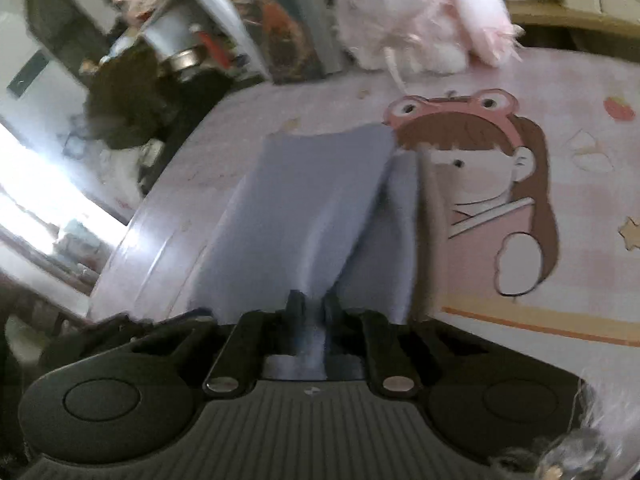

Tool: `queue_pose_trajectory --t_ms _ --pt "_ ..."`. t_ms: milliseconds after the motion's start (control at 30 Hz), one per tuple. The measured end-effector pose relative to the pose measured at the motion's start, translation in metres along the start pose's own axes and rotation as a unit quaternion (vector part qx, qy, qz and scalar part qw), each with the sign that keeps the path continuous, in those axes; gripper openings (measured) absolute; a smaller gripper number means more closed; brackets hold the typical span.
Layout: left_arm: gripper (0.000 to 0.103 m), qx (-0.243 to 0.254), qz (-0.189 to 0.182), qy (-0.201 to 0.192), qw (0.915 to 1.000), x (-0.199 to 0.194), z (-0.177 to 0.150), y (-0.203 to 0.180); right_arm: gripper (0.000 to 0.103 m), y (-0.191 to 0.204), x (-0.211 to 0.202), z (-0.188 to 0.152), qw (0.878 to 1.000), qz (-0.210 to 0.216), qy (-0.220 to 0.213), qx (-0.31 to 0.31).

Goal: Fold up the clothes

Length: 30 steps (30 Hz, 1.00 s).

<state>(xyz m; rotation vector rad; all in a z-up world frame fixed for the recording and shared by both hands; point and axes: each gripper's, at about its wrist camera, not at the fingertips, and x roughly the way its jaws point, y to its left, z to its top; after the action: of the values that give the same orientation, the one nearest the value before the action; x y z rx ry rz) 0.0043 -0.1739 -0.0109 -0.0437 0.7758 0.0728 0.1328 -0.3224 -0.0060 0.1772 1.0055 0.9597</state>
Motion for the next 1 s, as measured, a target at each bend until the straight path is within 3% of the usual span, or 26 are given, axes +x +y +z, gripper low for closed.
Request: queue_pose_trajectory --t_ms 100,233,333,433,500,633,700,767,867,1000 --pt "0.058 -0.009 -0.011 0.005 0.9999 0.002 -0.001 0.002 0.009 0.009 -0.026 -0.009 0.997 0.050 -0.049 -0.042" --pt "0.059 0.022 -0.003 0.016 0.9996 0.005 -0.001 -0.010 0.008 -0.023 -0.002 -0.021 0.999 -0.030 0.001 0.028" --pt "0.059 0.025 0.011 0.020 0.9994 0.004 0.001 -0.015 0.008 -0.038 0.003 -0.024 0.997 -0.013 -0.001 0.077" --pt "0.059 0.007 0.023 0.007 0.9997 -0.005 0.003 -0.015 0.010 -0.027 0.000 -0.024 0.999 -0.027 -0.001 0.039" --pt "0.059 -0.007 0.030 -0.012 0.9995 -0.017 0.003 -0.013 0.019 -0.021 -0.007 -0.025 0.999 -0.038 -0.010 0.024" --pt "0.061 -0.043 0.024 -0.032 0.9982 -0.037 -0.003 -0.006 0.054 -0.007 -0.025 -0.030 0.998 -0.060 -0.035 -0.010" --pt "0.064 -0.055 0.018 -0.033 0.9978 -0.042 -0.007 -0.002 0.056 -0.001 -0.034 -0.035 0.996 -0.080 -0.040 -0.030" --pt "0.067 -0.061 0.012 -0.032 0.9975 -0.046 -0.012 0.001 0.067 0.004 -0.043 -0.042 0.993 -0.104 -0.045 -0.043" --pt "0.073 -0.069 0.008 -0.027 0.9972 -0.046 -0.018 0.005 0.073 0.010 -0.053 -0.056 0.988 -0.138 -0.058 -0.043" --pt "0.080 -0.048 0.011 -0.023 0.9985 -0.049 -0.021 0.006 0.080 0.023 -0.060 -0.077 0.978 -0.197 -0.067 -0.023"
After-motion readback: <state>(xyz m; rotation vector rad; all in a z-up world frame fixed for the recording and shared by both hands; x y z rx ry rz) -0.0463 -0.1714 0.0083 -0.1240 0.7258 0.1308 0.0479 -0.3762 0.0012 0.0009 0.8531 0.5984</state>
